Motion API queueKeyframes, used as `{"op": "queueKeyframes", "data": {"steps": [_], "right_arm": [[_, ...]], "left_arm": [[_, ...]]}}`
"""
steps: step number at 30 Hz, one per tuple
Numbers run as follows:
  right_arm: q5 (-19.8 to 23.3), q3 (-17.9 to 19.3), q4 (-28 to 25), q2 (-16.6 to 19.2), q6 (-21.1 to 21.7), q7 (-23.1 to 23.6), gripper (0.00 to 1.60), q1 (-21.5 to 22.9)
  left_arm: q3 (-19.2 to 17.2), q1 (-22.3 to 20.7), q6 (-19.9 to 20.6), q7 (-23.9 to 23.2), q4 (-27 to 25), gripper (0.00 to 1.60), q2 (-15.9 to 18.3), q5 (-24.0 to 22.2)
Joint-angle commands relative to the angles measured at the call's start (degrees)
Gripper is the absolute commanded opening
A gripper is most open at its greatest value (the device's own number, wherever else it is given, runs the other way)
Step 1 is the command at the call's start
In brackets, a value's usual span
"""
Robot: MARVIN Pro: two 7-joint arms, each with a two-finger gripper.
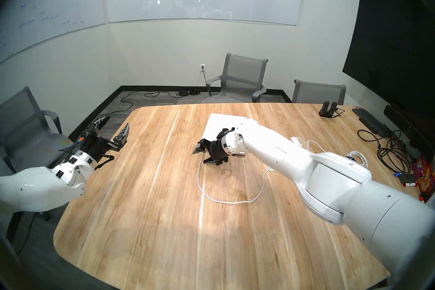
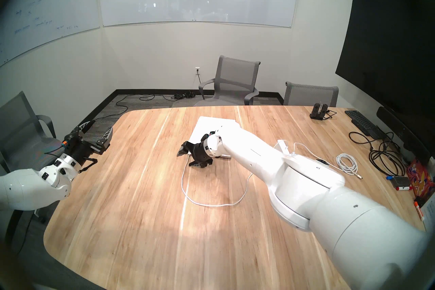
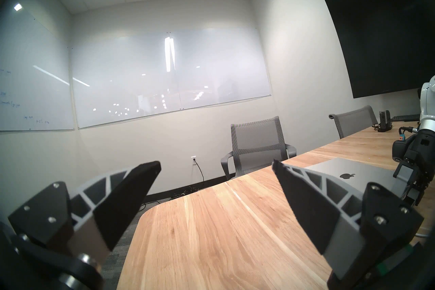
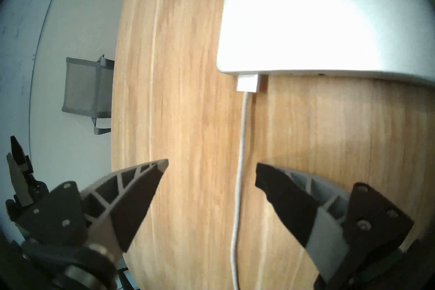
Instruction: Plug the charging cable into the port of a MacBook
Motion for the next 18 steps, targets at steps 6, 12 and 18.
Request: {"op": "queueKeyframes", "data": {"steps": [6,12,18], "right_arm": [[-0.75,-0.63,1.57,-0.55,0.10,0.20,1.60,0.09],[-2.07,-1.19,-3.96,2.03,-0.50,-1.76,1.60,0.79],[-2.67,-1.13,-6.93,2.99,1.68,-3.71,1.60,4.12]], "left_arm": [[-0.78,-0.87,-0.44,0.09,-0.12,1.60,0.06,0.11],[-0.77,-0.88,-0.43,0.08,-0.12,1.60,0.06,0.09],[-0.75,-0.88,-0.38,0.05,-0.12,1.60,0.07,0.05]]}}
